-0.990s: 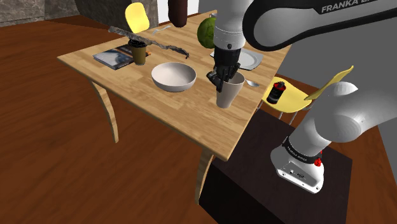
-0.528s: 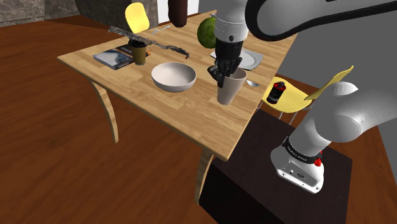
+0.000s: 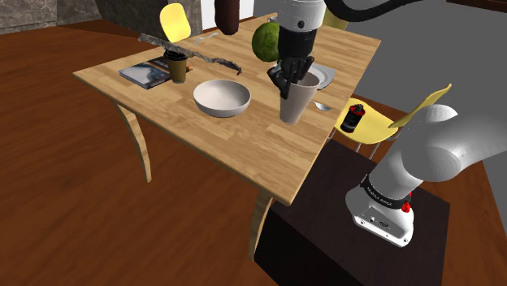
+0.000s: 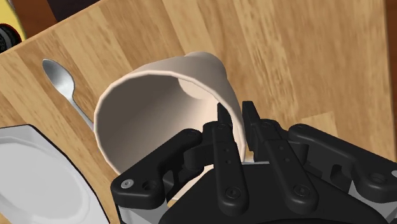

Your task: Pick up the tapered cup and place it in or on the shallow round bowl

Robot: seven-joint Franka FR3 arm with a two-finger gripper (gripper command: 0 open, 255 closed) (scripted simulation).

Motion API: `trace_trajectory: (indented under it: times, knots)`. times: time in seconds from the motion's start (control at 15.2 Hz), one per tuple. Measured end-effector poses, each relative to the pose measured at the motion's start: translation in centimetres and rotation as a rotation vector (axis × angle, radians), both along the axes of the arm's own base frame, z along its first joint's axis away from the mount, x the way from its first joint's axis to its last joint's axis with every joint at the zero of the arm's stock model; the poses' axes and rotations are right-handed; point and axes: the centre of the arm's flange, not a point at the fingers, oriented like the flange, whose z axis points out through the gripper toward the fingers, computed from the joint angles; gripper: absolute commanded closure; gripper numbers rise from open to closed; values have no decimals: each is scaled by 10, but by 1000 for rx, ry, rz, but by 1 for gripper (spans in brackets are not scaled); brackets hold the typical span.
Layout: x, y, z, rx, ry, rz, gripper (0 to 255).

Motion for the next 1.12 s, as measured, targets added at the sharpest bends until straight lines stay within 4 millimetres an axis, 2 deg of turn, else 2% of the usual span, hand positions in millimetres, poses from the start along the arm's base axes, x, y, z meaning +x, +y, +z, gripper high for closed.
trace_trajectory:
  times: [0.86, 0.99, 1.12]
  knots:
    - [-1, -1, 67, 0, 0, 0, 255]
    - [13, 1, 72, 0, 0, 0, 255]
    - [37, 8, 74, -1, 0, 0, 255]
